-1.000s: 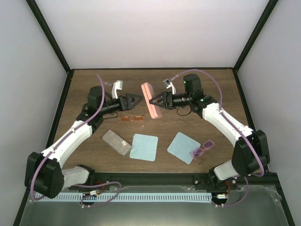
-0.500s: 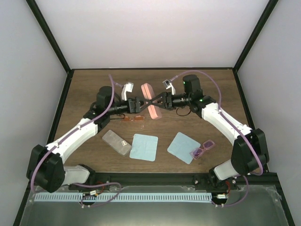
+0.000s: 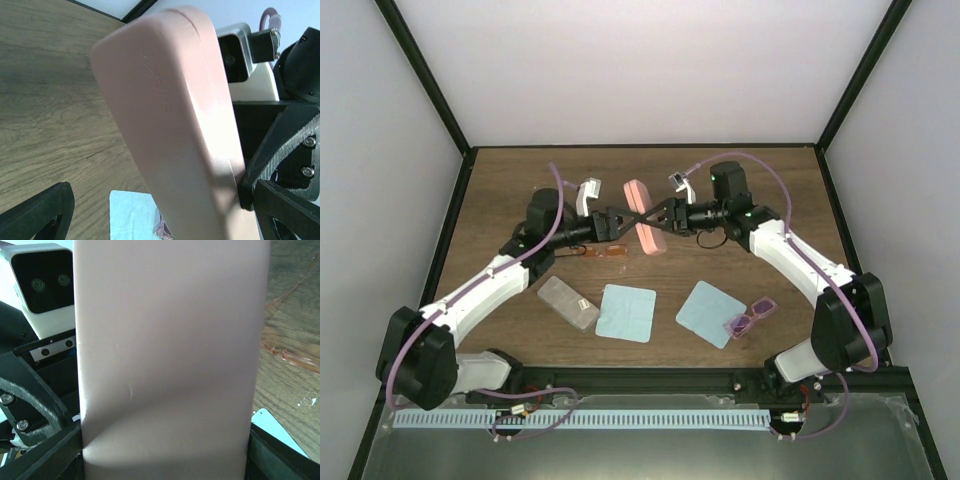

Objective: Organize the sunglasses
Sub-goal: Open the sunglasses case.

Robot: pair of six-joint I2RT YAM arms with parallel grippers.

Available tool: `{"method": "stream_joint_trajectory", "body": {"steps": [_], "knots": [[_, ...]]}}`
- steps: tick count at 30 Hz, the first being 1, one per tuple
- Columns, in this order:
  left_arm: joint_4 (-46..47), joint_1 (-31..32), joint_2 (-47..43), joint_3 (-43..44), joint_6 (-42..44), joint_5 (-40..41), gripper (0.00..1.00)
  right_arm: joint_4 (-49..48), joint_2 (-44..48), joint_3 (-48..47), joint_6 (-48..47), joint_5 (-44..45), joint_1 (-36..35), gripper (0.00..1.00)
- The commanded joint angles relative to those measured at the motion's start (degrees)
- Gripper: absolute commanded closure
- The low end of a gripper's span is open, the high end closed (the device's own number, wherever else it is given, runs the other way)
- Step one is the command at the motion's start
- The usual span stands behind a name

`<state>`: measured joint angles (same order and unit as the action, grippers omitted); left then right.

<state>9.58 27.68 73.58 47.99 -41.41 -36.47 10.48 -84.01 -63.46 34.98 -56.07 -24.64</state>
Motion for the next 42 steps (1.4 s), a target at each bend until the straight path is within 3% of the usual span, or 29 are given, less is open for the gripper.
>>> {"method": "stream_joint_trajectory", "body": {"steps": [1,15,27,42], "knots": [[-0.1,-0.2,-0.4,0.2,-0.6,4.3,0.0,-1.5,2.9,-0.4,-1.7,-3.8,-0.2,0.39],[-7.4,0.0,4.6,5.3,1.1,5.8,0.0,-1.7,4.9,-0.3,-2.6,-3.9,-0.1,0.39],[-9.3,-0.1,0.3,-1.5,3.2,6.9,0.0,-5.7,4.9,-1.1,1.7,-4.2,1.7,0.39],[-9.2,-0.1,2.9,-3.2,3.4,7.6,0.0,-15.3,8.4,3.2,9.8,-8.6,3.6,0.39]]}}
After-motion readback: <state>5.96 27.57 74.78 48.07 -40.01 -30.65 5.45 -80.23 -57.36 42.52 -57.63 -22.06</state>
